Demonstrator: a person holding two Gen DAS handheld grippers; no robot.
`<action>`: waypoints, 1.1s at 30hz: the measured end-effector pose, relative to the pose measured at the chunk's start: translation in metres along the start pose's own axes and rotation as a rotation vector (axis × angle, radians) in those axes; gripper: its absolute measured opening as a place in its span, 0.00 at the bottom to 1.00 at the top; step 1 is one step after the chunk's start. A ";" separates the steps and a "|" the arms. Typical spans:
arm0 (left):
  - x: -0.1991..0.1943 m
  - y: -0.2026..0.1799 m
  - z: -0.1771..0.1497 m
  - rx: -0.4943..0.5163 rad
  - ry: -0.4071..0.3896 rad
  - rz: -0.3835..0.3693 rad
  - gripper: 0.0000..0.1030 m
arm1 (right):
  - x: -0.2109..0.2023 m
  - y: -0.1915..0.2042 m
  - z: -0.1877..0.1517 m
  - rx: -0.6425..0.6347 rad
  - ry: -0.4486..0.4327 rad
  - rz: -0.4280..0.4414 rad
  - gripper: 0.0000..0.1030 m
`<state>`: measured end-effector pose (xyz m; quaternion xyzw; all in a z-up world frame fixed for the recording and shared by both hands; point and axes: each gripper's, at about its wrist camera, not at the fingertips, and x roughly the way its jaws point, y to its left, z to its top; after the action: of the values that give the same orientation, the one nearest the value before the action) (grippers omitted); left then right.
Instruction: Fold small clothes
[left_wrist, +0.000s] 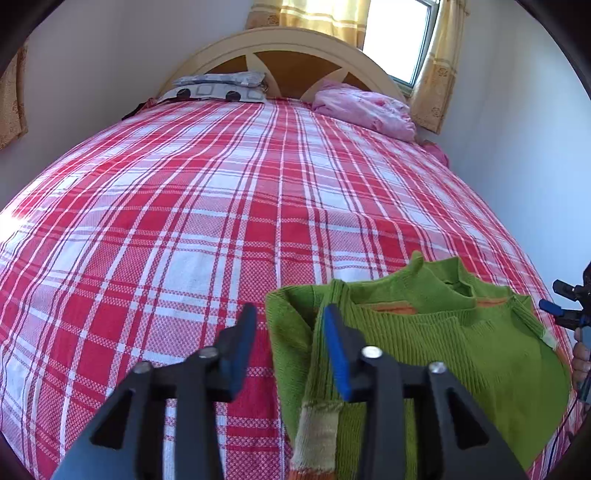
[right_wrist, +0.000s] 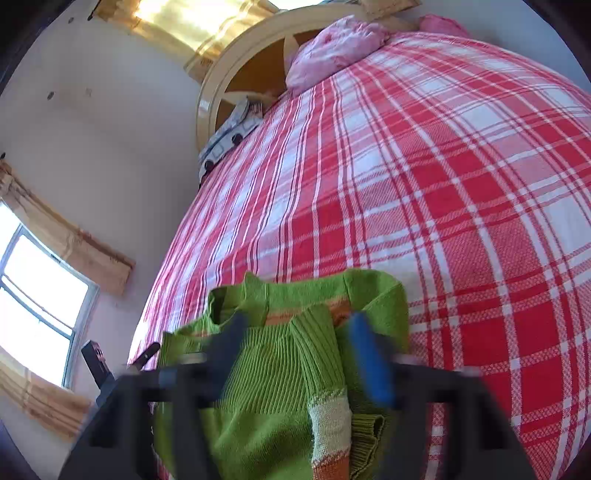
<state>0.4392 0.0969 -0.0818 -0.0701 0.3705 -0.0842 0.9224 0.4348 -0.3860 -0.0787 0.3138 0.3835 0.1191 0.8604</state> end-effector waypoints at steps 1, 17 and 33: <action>-0.002 0.000 0.001 0.001 0.000 -0.014 0.56 | 0.001 0.001 -0.001 -0.013 0.006 -0.001 0.75; 0.022 -0.029 -0.007 0.195 0.084 -0.044 0.15 | 0.057 0.046 -0.036 -0.421 0.199 -0.388 0.21; 0.012 0.003 0.018 0.034 -0.013 -0.037 0.04 | 0.032 0.046 0.003 -0.322 0.007 -0.313 0.08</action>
<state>0.4605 0.0985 -0.0772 -0.0619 0.3616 -0.1071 0.9241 0.4605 -0.3376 -0.0665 0.1088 0.4068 0.0448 0.9059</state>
